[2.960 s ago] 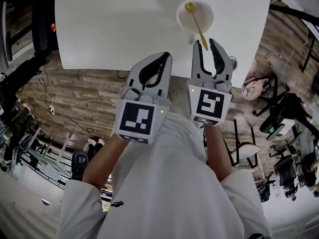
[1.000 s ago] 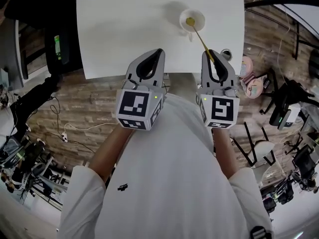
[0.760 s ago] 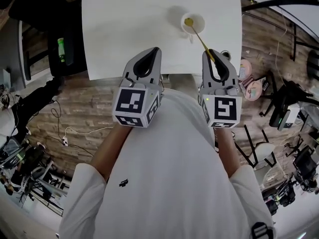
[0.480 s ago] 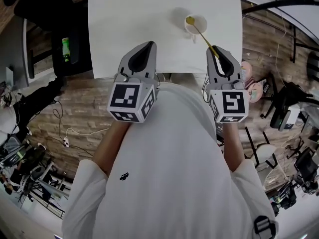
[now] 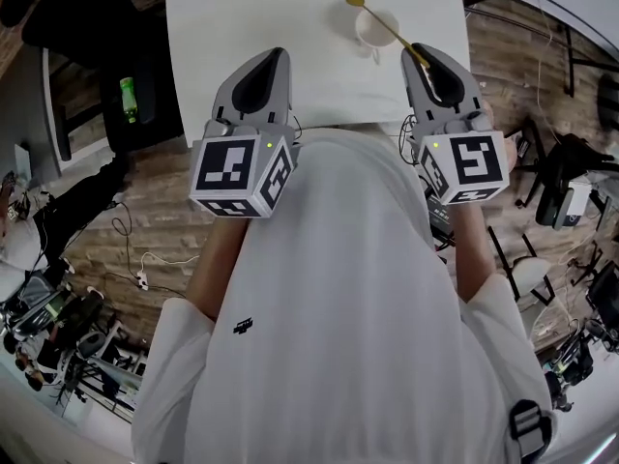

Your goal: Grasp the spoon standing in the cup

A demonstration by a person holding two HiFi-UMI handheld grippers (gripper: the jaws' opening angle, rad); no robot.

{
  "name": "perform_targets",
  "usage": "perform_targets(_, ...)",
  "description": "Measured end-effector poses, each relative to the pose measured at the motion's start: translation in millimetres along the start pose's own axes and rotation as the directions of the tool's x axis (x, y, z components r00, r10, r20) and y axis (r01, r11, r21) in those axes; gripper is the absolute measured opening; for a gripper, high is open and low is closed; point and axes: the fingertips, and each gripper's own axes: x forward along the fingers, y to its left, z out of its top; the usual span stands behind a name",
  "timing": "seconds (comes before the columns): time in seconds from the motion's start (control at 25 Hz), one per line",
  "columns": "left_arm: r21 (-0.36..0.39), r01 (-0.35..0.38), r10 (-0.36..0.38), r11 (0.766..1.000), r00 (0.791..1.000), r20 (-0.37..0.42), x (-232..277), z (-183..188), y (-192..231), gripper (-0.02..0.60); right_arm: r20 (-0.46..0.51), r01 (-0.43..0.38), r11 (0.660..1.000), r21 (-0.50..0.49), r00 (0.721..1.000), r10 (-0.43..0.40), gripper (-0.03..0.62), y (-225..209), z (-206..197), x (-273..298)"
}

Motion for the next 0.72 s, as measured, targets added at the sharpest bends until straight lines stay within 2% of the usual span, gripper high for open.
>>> perform_targets(0.32,0.008,0.015,-0.016,1.0,1.0,0.016,-2,6,-9,-0.003,-0.002,-0.044,0.999,-0.014,0.999,0.044,0.039,10,7,-1)
perform_targets(0.72,-0.007,0.029,-0.029,1.0,1.0,0.012,6,3,-8,-0.003,0.015,0.036,0.999,0.013,0.999,-0.036,0.04,-2,18,1)
